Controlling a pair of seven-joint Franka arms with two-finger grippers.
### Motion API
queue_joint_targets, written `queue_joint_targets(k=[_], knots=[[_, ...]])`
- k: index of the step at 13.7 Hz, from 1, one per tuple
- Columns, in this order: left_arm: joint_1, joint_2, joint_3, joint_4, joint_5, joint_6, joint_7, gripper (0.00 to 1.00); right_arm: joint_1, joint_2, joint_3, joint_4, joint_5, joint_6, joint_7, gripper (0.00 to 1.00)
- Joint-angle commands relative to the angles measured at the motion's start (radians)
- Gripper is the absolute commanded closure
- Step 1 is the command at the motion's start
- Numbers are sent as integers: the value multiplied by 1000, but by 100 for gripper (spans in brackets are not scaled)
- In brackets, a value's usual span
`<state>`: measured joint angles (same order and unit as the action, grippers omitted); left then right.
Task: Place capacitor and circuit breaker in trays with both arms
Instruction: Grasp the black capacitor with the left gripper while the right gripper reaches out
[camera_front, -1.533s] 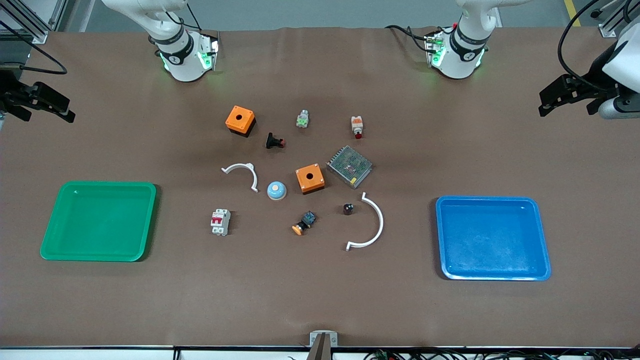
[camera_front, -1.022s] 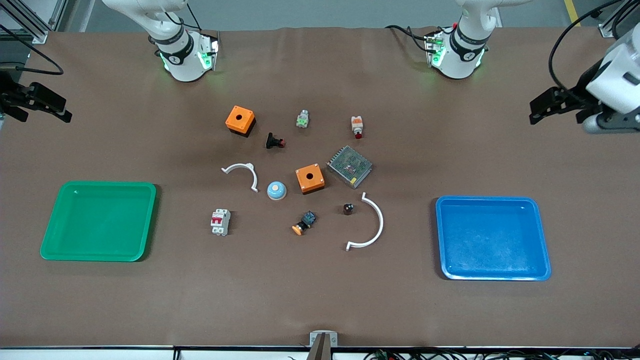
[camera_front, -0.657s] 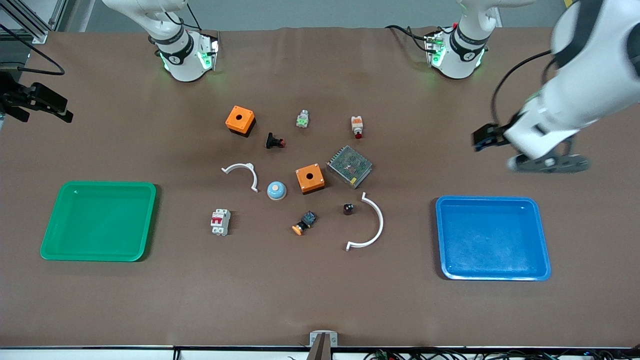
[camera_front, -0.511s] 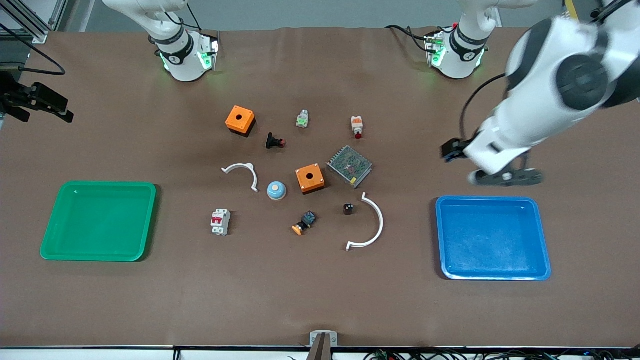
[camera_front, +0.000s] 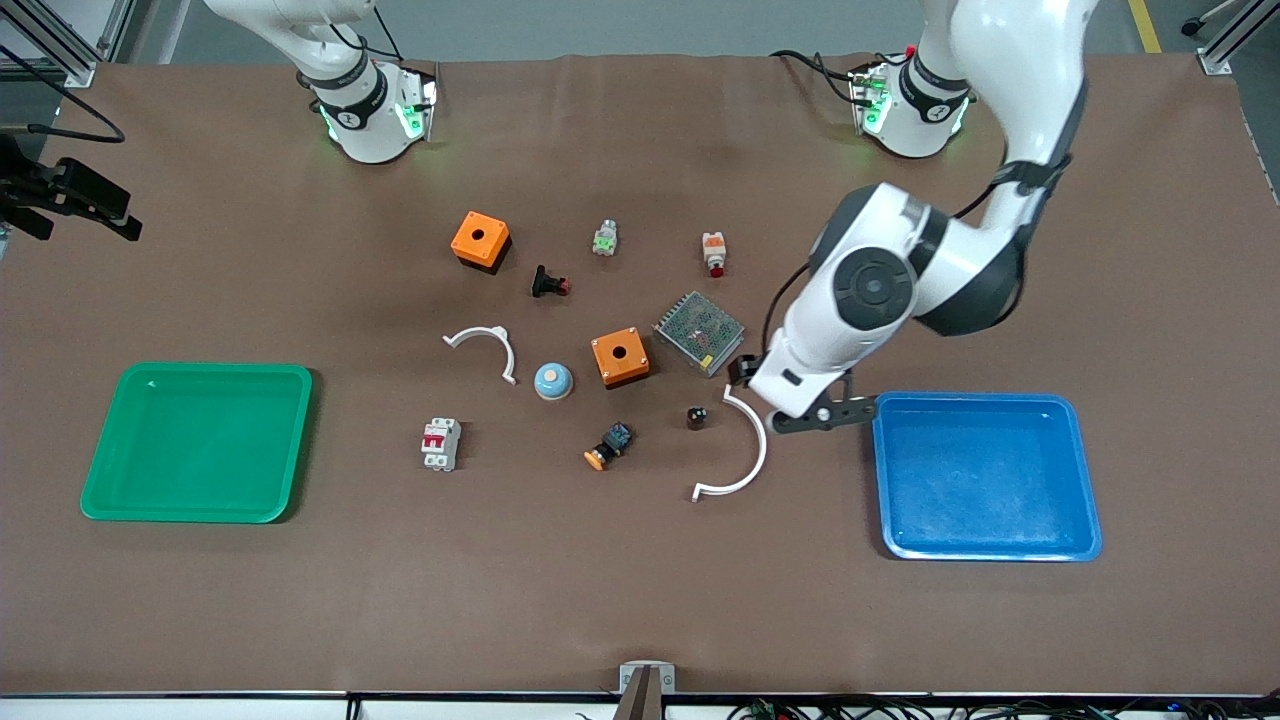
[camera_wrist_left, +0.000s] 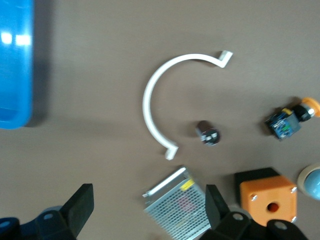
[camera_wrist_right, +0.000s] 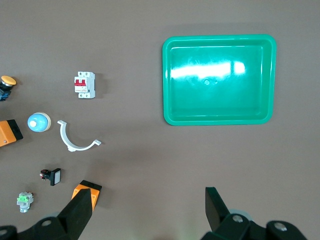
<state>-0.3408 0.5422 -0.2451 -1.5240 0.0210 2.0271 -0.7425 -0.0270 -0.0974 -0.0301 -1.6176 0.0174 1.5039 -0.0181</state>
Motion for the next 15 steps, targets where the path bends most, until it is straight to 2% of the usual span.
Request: queue_joint_targets(k=[1, 5, 7, 9, 11, 13, 15], knots=[[-53, 94, 10, 39, 43, 106, -92, 9, -25, 30, 13, 4, -10, -7, -5, 0], [-96, 192, 14, 56, 105, 231, -147, 21, -30, 116, 12, 34, -16, 36, -14, 0], [-109, 234, 17, 83, 120, 234, -153, 35, -33, 152, 10, 32, -19, 35, -14, 0], [-116, 269, 17, 111, 128, 234, -153, 37, -44, 235, 10, 39, -16, 30, -17, 0], [-116, 283, 17, 111, 129, 255, -155, 37, -27, 258, 15, 30, 1, 50, -4, 0], [-124, 295, 18, 111, 145, 263, -155, 39, 36, 277, 16, 9, 24, 129, 32, 0], [-130, 297, 23, 110, 145, 265, -156, 45, 100, 297, 16, -53, 46, 246, 156, 0]])
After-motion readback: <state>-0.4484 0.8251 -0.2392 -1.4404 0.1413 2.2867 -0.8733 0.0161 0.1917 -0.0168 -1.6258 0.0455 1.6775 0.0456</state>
